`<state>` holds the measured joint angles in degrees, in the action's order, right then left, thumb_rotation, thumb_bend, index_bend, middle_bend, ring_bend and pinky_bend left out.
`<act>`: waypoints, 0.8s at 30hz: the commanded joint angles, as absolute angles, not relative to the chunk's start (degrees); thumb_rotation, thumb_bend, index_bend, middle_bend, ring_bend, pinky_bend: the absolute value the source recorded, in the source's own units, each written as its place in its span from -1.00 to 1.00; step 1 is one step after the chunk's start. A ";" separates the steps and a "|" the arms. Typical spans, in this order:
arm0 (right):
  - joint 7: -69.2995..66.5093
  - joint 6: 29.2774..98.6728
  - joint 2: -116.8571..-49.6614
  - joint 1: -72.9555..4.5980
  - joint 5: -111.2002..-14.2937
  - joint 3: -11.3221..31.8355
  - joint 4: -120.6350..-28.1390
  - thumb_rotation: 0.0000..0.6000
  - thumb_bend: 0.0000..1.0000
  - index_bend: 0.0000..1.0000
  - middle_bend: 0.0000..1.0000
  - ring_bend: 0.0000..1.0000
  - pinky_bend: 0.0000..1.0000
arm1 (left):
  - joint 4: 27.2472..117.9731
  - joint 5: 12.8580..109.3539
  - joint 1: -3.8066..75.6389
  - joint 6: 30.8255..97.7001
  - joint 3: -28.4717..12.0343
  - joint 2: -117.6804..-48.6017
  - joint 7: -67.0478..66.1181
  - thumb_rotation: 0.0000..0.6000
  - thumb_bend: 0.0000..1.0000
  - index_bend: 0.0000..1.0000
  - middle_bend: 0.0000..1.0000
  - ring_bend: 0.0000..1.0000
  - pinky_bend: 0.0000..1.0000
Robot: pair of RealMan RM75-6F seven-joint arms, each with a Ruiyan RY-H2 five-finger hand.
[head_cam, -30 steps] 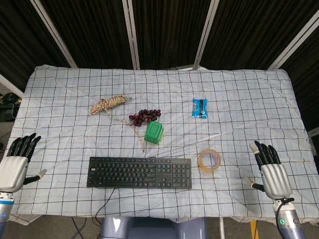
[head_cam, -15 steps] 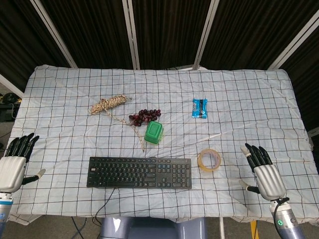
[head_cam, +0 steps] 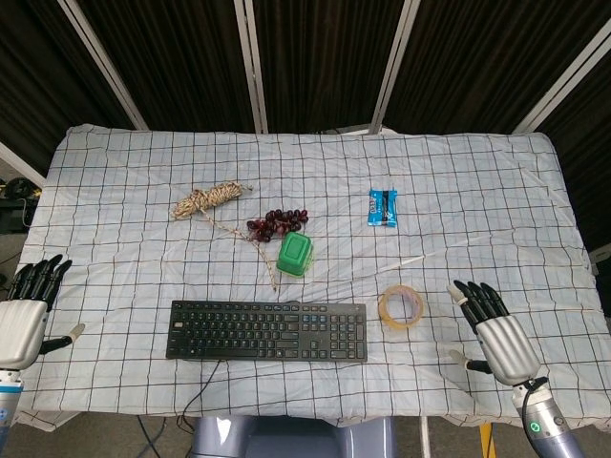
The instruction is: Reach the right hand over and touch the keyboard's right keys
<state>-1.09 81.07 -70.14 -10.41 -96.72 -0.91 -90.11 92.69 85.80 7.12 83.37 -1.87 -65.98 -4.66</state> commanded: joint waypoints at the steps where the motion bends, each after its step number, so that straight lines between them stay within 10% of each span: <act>1: -0.44 81.03 -70.24 -10.81 -97.03 -0.65 -90.31 1.00 -0.75 -0.97 -0.17 -0.21 -0.08 | 92.69 85.82 7.08 83.48 -1.92 -65.98 -4.62 1.00 -0.71 -1.00 -1.00 -1.00 -1.00; 10: 3.03 74.03 -67.48 -13.56 -97.56 -2.74 -92.94 1.00 -0.42 -0.90 0.59 0.53 0.35 | 92.46 85.81 7.05 83.75 -2.12 -66.17 -4.38 1.00 -0.71 -1.00 -1.00 -1.00 -1.00; 24: 9.07 65.53 -67.43 -15.80 -97.33 -6.13 -99.35 1.00 -0.21 -0.89 0.68 0.65 0.42 | 92.19 85.65 7.07 83.85 -2.31 -66.37 -4.55 1.00 -0.71 -1.00 -1.00 -1.00 -1.00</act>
